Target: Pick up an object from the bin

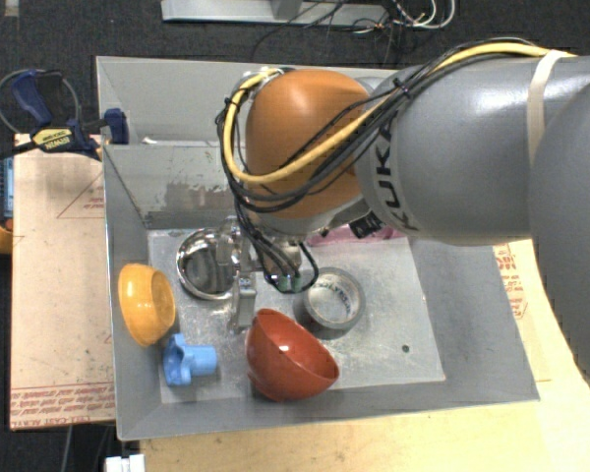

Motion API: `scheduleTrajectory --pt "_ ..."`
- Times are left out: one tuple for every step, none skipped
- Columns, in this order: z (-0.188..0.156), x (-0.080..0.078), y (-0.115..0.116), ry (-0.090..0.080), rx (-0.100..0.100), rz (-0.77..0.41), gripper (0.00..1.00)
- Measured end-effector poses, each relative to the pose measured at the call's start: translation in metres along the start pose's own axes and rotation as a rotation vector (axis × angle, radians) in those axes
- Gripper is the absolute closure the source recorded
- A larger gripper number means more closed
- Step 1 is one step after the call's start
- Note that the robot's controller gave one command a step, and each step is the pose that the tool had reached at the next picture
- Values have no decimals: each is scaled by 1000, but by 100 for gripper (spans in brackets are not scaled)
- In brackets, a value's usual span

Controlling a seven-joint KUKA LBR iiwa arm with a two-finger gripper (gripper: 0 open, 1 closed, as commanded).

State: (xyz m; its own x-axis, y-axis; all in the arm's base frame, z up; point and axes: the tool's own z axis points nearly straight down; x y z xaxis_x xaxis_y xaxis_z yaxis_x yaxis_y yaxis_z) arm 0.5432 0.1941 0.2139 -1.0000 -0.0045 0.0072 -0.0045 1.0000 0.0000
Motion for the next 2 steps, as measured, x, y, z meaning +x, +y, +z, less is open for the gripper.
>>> scheduleTrajectory --pt "-4 -2 -1 -8 -1 4 0" --pt "141 -66 -41 -11 -2 -116 0"
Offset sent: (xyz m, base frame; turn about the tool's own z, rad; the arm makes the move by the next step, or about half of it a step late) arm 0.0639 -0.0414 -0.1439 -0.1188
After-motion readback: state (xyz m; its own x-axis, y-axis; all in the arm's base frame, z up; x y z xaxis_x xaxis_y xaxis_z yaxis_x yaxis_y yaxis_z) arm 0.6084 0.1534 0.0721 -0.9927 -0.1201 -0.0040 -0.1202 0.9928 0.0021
